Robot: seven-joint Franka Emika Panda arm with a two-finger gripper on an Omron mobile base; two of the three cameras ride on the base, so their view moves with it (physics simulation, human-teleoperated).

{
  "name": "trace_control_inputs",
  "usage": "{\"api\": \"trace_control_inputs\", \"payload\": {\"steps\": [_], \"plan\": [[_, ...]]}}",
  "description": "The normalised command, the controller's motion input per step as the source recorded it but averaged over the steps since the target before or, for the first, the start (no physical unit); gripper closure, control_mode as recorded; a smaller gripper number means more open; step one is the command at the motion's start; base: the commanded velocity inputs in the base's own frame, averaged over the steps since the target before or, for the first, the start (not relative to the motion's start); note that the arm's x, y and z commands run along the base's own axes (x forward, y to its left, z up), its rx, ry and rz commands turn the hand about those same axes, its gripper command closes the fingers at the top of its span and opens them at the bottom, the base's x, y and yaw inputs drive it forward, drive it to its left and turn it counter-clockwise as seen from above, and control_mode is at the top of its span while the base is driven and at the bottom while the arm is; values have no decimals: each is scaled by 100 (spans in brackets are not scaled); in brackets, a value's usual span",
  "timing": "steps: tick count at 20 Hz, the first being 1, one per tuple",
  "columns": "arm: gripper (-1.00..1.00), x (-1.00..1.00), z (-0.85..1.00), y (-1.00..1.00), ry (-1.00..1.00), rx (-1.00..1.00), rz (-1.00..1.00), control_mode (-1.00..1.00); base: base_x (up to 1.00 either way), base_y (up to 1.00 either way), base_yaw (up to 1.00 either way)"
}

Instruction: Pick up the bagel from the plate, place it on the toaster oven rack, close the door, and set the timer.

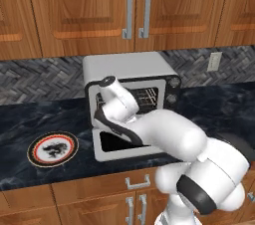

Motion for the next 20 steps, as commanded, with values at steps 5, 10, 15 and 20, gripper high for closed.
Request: {"api": "trace_control_inputs", "payload": {"steps": [5, 10, 15, 20], "plan": [[-100, -100, 61, 1, 2, -2, 24, -100, 0, 0, 0], [-100, -68, 87, 14, 12, -9, 25, -100, 0, 0, 0], [-100, -51, 69, 23, 18, -15, 23, -100, 0, 0, 0], [-100, -40, 27, 28, 25, -28, 22, -100, 0, 0, 0]]}}
